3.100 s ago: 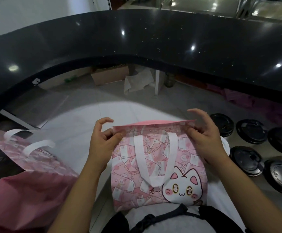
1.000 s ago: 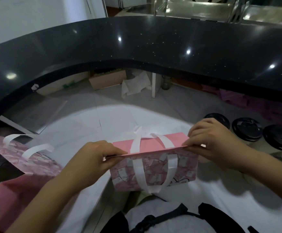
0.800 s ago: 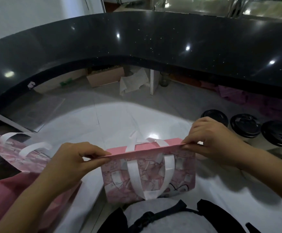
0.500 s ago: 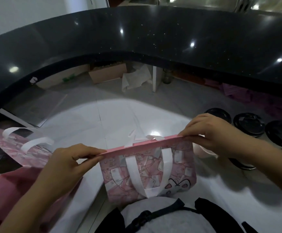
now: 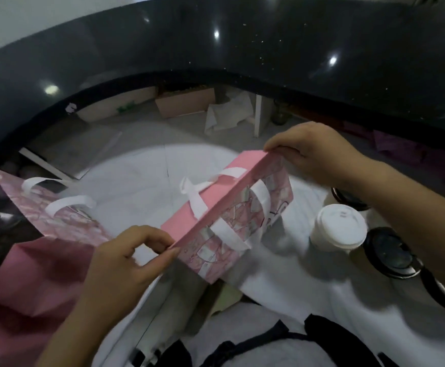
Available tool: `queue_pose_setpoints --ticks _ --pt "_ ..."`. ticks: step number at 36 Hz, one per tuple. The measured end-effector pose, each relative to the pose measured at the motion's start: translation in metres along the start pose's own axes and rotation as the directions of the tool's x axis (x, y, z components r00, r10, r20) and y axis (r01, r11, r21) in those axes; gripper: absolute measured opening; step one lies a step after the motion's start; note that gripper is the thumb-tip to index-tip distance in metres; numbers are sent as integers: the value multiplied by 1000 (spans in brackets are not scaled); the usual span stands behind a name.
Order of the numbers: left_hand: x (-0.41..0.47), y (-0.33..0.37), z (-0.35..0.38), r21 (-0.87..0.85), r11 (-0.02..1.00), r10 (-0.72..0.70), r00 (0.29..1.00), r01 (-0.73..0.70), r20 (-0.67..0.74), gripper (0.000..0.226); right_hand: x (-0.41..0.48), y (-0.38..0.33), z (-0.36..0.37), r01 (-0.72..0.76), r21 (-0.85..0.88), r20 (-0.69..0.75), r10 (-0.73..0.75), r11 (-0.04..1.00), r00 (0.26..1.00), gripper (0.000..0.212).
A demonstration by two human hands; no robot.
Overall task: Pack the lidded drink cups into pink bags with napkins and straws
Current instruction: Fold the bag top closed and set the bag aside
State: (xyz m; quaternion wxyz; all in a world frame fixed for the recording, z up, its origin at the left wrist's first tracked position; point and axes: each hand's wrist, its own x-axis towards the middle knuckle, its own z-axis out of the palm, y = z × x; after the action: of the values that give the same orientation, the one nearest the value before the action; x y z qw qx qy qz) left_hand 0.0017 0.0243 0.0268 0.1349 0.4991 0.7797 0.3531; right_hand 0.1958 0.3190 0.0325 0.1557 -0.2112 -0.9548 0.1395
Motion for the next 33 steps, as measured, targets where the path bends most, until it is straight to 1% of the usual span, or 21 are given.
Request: queue_pose_setpoints --ticks 3,5,7,10,13,16,19,20,22,24,26,28,30,31,32,33 --pt "-7 8 17 -63 997 -41 999 41 -5 28 8 5 9 -34 22 10 34 999 999 24" --pt "-11 12 27 -111 992 -51 999 53 15 28 10 7 15 -70 69 1 71 995 998 24" --pt "-15 14 36 -164 985 -45 997 55 64 28 11 7 22 -105 125 -39 111 987 993 24" --pt "-18 15 43 -281 954 -69 988 106 139 28 13 5 32 -157 217 -83 178 964 981 25" --pt "-23 11 45 -401 904 -102 984 152 143 39 10 -1 41 -214 363 -106 269 907 957 26" --pt "-27 2 45 -507 827 -198 969 245 145 58 -2 -7 52 -250 499 -128 356 830 926 33" --pt "-30 -15 52 -561 735 -332 923 382 193 79 -28 -18 62 -253 667 -162 469 700 868 40" --pt "-30 -20 56 -577 700 -372 904 422 210 79 -39 -24 66 -238 718 -167 494 654 853 39" --pt "-28 -32 66 -593 631 -440 860 500 258 75 -64 -41 74 -224 803 -132 531 552 837 38" --pt "-25 -43 76 -578 585 -467 819 569 333 78 -90 -58 89 -245 867 -41 552 434 833 45" --pt "-21 -49 85 -532 594 -457 797 604 395 74 -114 -71 109 -311 892 61 595 328 802 56" --pt "-16 -52 92 -461 627 -460 776 628 431 64 -130 -78 128 -391 907 202 651 158 732 48" --pt "-10 -52 100 -415 646 -459 760 641 461 68 -139 -84 143 -444 896 347 662 -24 664 37" --pt "-7 -53 104 -423 628 -457 749 654 480 73 -142 -84 149 -446 891 387 662 -89 641 32" --pt "-4 -53 107 -435 601 -457 735 671 501 74 -145 -85 154 -438 890 405 665 -130 628 30" --pt "-2 -52 110 -440 584 -460 725 682 512 69 -146 -82 160 -434 890 409 669 -140 621 31"
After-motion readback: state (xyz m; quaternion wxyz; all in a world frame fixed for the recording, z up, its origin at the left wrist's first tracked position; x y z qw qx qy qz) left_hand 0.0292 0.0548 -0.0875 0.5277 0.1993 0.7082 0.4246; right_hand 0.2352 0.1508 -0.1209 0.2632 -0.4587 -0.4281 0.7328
